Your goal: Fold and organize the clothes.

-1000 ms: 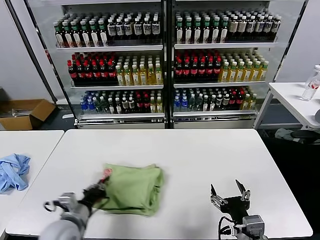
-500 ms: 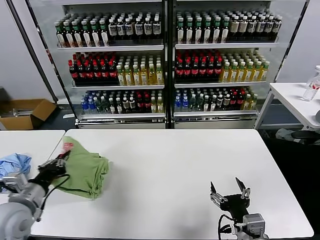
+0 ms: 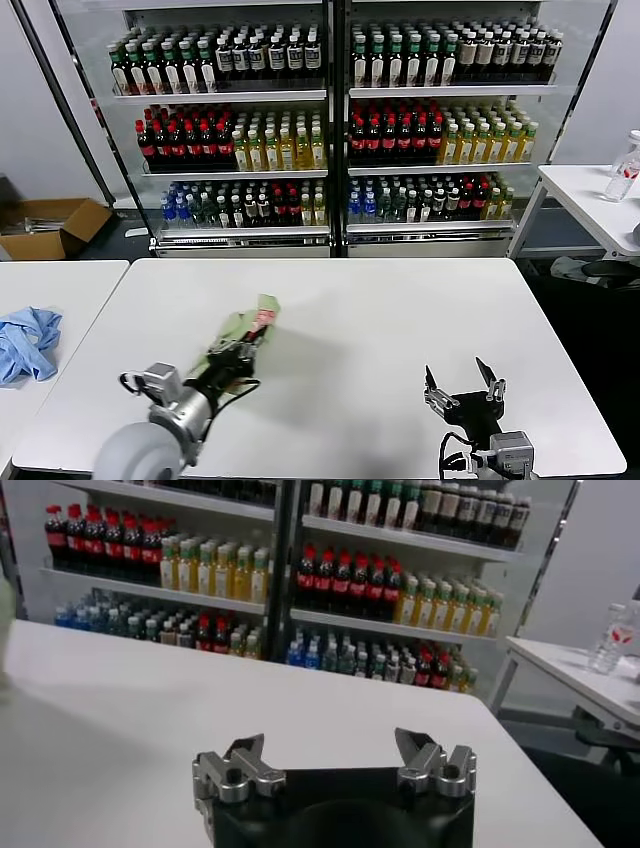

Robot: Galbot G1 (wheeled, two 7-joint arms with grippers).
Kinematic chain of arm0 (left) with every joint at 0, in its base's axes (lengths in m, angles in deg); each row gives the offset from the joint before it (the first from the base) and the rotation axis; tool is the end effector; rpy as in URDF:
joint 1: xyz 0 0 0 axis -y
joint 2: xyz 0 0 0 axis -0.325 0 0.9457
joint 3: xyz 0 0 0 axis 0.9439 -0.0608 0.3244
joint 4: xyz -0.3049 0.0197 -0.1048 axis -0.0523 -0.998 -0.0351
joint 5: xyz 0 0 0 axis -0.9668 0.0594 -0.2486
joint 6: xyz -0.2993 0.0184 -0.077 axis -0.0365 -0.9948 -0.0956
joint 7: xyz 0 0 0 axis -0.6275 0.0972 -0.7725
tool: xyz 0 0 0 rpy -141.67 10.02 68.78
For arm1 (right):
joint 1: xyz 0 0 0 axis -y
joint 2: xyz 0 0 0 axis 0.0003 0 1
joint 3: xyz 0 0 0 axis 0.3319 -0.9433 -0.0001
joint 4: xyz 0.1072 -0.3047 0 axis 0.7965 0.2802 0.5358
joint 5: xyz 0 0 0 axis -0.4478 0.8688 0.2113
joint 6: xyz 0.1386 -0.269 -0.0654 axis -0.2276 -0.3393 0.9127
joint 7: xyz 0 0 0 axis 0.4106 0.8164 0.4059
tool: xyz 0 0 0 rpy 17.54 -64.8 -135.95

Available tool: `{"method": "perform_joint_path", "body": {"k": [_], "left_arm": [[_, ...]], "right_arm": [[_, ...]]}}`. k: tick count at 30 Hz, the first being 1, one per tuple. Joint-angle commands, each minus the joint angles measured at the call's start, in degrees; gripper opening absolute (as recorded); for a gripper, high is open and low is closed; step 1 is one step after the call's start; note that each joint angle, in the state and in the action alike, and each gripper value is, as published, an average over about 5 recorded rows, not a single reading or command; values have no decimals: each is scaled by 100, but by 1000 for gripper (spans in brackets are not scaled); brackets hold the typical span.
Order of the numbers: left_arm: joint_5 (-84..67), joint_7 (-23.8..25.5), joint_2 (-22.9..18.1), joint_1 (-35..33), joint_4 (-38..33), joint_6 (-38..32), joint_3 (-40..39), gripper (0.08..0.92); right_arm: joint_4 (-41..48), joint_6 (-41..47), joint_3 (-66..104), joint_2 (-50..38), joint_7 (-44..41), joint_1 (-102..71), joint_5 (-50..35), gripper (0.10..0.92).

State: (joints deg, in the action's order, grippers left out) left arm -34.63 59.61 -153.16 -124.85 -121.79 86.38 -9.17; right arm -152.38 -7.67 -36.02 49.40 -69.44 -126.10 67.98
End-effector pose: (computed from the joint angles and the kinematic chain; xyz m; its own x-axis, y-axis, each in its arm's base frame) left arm 0.1984 0.0225 -0.2045 -0.8642 0.3981 0.3076 0.3244 0.9083 -0.2640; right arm 0.1133 -0.0216 -0.1962 -0.9459 0.0144 0.3241 -0.0475 0.9821 -0.1821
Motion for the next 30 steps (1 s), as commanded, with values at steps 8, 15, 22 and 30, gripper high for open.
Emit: {"method": "perform_joint_path", "body": {"k": [8,15,22,30], "left_arm": [[-19,-1509,-2147,1407,1369,-280,-1346,124],[23,-1330,-2607,1660,1837,-384,-1431,207],[1031,-293,-1845,1346,1236,-804,-1052,415],[3301,657,-374,599,1346,-2100,796,640]], "right_arm": [[83,57,115,-138,-9,161,-33,822],[188,153,181,-264,-24,473,-196,823],[450,26,168,-422,-104,1097,-1049,823],[1464,312,-1173,-155,244,2606,-2220,823]]}}
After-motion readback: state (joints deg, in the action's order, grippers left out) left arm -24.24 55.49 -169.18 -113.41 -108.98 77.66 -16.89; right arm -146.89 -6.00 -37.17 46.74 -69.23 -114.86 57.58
